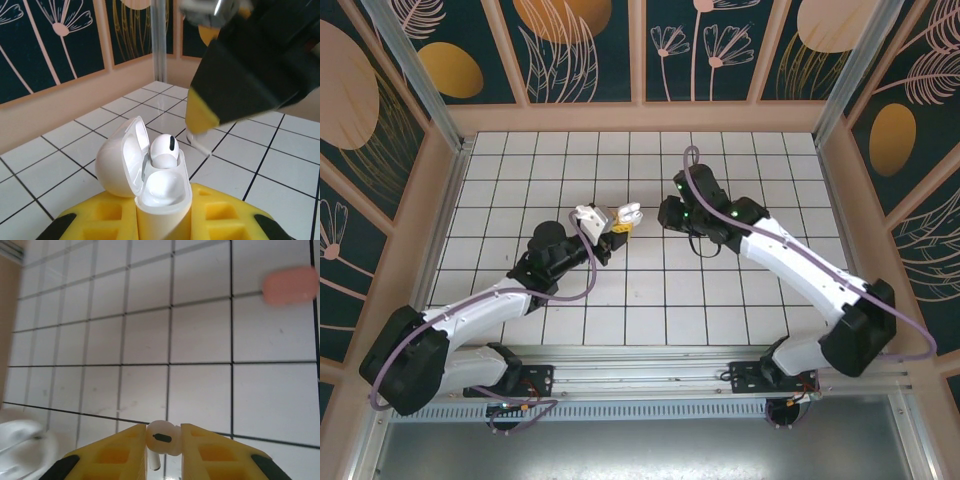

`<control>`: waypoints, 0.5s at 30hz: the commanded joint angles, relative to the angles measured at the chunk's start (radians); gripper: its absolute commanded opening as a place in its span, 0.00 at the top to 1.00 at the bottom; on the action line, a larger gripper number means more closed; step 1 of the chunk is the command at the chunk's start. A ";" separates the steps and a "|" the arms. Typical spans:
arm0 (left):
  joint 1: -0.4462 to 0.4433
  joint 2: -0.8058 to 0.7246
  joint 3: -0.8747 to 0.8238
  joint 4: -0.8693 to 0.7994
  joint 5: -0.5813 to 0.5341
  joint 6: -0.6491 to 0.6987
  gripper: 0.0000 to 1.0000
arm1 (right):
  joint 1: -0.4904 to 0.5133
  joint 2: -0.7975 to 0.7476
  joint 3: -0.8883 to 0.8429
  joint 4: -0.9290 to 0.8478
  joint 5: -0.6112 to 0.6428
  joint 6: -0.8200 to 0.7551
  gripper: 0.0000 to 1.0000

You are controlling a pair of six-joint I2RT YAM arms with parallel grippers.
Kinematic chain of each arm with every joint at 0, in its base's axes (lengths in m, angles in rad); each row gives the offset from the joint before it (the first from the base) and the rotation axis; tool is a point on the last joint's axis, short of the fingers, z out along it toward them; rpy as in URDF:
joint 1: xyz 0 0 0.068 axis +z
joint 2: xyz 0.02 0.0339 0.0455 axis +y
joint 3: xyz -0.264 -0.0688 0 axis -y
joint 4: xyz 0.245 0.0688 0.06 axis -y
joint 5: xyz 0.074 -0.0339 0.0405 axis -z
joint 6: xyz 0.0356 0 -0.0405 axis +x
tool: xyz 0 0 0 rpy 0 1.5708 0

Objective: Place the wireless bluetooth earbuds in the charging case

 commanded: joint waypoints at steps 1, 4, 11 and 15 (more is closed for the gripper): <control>0.003 0.015 0.047 0.025 0.041 0.019 1.00 | 0.042 -0.060 0.031 0.048 0.108 -0.051 0.80; 0.003 0.024 0.063 0.003 0.038 0.020 1.00 | 0.075 -0.089 0.035 0.072 0.153 -0.081 0.80; 0.003 0.034 0.071 0.012 0.052 -0.004 1.00 | 0.157 -0.135 0.028 0.182 0.175 -0.155 0.81; 0.003 0.036 0.070 0.030 0.061 -0.018 1.00 | 0.194 -0.135 0.018 0.248 0.163 -0.198 0.81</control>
